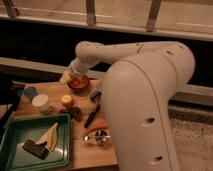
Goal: Stack cups into tray
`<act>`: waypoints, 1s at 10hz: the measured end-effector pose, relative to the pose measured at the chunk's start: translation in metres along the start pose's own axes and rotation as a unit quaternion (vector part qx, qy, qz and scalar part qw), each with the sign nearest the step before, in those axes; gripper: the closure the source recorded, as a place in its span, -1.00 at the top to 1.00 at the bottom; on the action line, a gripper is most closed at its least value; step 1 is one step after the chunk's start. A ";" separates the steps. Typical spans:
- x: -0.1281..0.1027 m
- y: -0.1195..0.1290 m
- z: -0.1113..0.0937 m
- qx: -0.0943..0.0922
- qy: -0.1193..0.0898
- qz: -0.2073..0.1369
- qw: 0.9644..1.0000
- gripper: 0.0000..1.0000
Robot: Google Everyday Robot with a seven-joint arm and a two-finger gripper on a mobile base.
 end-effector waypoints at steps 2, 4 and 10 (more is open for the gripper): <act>-0.024 0.019 0.030 -0.033 -0.011 -0.022 0.999 0.41; -0.041 0.036 0.052 -0.055 -0.028 -0.038 0.997 0.41; -0.061 0.062 0.071 -0.044 -0.070 -0.051 0.995 0.41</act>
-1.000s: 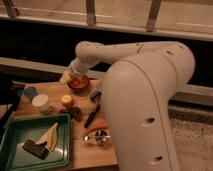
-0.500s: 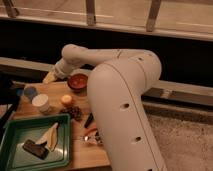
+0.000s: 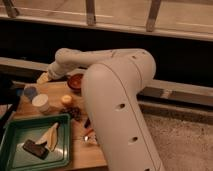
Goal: Stack cups into tray
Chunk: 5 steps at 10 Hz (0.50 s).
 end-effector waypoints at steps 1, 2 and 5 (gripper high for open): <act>0.000 0.001 0.002 0.000 -0.001 -0.002 1.000 0.41; 0.000 0.005 0.009 -0.001 -0.003 -0.006 1.000 0.41; -0.016 0.031 0.047 -0.012 -0.009 -0.023 1.000 0.41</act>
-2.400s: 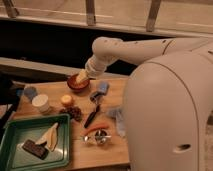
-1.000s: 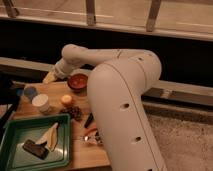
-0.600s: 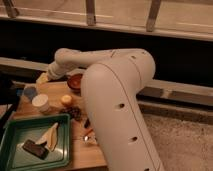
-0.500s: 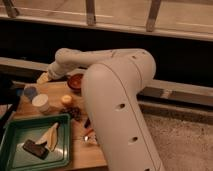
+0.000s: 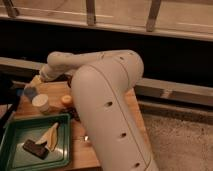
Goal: Stack cups into tray
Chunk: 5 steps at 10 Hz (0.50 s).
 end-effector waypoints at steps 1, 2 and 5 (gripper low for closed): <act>-0.003 0.006 0.013 -0.003 0.000 -0.002 1.000 0.41; -0.002 0.008 0.023 -0.004 0.000 -0.003 1.000 0.41; 0.003 -0.007 0.033 0.012 0.007 0.000 1.000 0.41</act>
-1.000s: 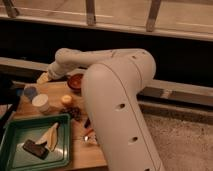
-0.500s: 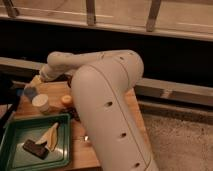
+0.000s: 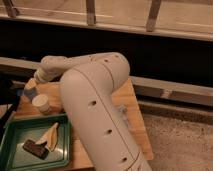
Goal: Stack cups into tray
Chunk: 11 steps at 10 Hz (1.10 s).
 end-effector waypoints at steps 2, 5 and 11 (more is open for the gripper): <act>0.008 -0.021 0.005 0.015 0.010 0.010 1.000 0.41; 0.011 -0.025 0.013 0.020 0.006 0.024 0.999 0.41; 0.011 -0.024 0.017 0.015 0.001 0.029 0.999 0.41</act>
